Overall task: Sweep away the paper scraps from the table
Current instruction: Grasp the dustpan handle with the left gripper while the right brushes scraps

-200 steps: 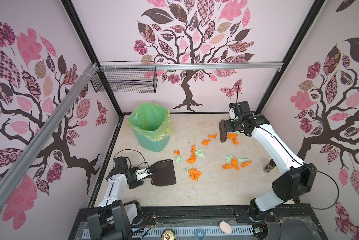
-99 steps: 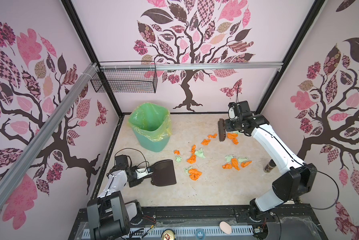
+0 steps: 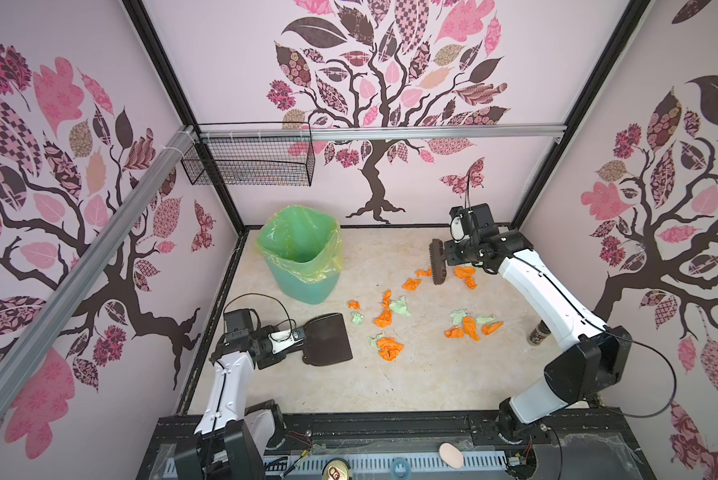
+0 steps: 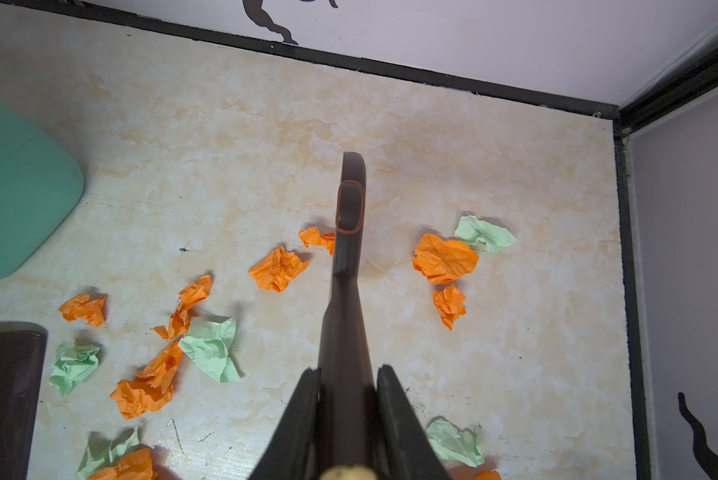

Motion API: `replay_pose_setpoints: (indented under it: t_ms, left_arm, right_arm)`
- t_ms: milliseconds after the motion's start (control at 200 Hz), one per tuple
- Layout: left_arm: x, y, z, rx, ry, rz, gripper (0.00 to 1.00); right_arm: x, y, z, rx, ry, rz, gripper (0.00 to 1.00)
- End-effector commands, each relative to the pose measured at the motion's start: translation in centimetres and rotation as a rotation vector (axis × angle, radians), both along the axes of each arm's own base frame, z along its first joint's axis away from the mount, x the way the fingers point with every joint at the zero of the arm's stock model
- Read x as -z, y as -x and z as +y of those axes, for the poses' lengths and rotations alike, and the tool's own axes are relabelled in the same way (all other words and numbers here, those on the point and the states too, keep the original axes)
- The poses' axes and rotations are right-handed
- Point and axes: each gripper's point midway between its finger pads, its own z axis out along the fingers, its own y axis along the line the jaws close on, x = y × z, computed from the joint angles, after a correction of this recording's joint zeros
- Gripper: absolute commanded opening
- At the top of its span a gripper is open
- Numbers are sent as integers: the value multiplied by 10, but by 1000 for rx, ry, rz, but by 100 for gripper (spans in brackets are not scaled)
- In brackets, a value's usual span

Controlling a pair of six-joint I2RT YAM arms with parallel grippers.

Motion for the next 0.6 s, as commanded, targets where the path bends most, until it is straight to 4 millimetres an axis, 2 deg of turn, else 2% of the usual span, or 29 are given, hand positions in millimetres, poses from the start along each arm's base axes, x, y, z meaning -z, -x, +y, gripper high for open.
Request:
replay_pose_setpoints:
  t_ms: [0,135,205,385,595]
  left_arm:
    - [-3,9,-6,29,16,32,46]
    - [5,19,-10,59,22,75,46]
    - [9,23,-11,70,22,94,42]
    - [18,21,-8,86,9,125,37]
    - [28,17,-5,84,-3,145,37]
  right_arm:
    - [-8,0,4,2,-25,-33,0]
    - [-5,2,4,3,-22,-29,0]
    - [-6,3,2,6,-16,-30,0]
    - [-7,4,2,7,-20,-33,0]
    - [-3,4,4,2,-20,-23,0]
